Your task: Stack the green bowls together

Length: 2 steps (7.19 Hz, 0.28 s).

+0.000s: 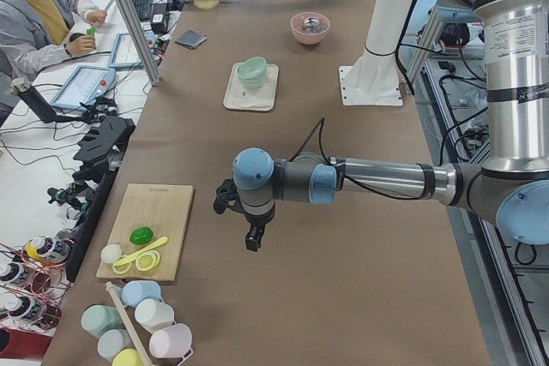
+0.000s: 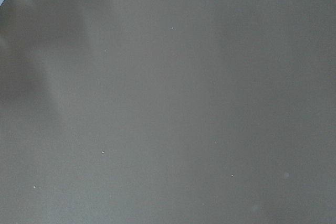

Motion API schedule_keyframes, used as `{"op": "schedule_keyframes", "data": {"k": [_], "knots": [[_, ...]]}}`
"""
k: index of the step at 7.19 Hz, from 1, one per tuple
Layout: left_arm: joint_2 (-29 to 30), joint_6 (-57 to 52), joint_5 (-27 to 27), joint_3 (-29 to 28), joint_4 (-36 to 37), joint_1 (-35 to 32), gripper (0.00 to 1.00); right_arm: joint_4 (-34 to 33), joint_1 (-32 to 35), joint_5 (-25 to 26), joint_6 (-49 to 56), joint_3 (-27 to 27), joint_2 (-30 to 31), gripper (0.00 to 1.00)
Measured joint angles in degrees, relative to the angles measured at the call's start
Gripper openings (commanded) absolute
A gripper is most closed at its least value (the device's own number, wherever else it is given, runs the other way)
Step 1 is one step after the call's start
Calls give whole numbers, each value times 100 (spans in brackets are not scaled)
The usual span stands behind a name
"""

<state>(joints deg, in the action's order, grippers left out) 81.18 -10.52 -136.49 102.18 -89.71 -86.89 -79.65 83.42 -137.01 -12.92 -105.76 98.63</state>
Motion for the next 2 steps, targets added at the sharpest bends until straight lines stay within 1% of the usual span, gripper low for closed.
{"op": "schedule_keyframes", "data": {"k": [2], "knots": [[5, -2, -13, 16, 5, 1, 98, -4, 14, -16, -8, -29, 12, 100]]}}
